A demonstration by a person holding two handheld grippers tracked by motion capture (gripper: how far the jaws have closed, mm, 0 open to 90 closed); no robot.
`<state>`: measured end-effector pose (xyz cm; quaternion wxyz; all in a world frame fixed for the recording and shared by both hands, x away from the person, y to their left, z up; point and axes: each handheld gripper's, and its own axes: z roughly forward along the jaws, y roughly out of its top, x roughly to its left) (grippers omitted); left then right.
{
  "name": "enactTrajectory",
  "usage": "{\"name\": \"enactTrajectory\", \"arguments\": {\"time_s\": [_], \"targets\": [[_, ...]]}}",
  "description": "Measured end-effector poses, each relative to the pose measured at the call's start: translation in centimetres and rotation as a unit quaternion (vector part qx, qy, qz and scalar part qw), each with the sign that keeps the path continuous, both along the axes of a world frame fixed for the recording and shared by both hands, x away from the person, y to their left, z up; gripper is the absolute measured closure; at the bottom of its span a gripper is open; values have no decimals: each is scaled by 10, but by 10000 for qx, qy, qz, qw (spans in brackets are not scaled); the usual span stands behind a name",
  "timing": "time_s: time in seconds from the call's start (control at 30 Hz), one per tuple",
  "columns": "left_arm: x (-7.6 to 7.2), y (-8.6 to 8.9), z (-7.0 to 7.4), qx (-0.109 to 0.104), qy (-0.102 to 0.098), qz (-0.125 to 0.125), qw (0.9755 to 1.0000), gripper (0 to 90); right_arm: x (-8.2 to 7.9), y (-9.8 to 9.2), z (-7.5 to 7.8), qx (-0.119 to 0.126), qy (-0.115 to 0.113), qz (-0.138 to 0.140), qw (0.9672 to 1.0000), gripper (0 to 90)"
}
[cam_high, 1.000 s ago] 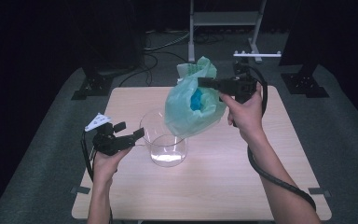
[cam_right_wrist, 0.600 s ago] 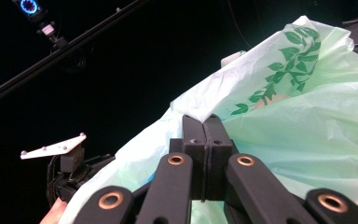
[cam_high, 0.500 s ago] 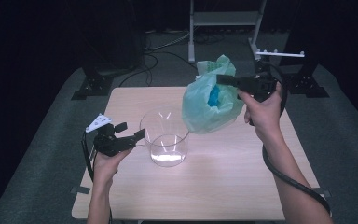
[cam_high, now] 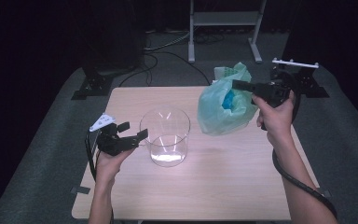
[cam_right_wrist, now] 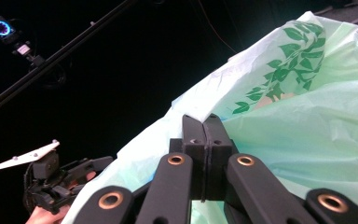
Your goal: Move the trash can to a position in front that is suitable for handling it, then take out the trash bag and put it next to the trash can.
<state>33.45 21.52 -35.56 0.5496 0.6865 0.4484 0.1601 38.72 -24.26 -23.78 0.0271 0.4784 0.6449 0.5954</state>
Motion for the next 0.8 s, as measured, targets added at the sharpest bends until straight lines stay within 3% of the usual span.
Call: {"name": "enactTrajectory", "arguments": {"time_s": [0.3,0.8], "targets": [[4,0,0,-22,0,-4,10000,84,7,-10,-17,43,135,-159,9998,900],[2,-1,1,3,-32,-9,10000,84,19,-10,-39,-8,340,-294,9990,900]]}}
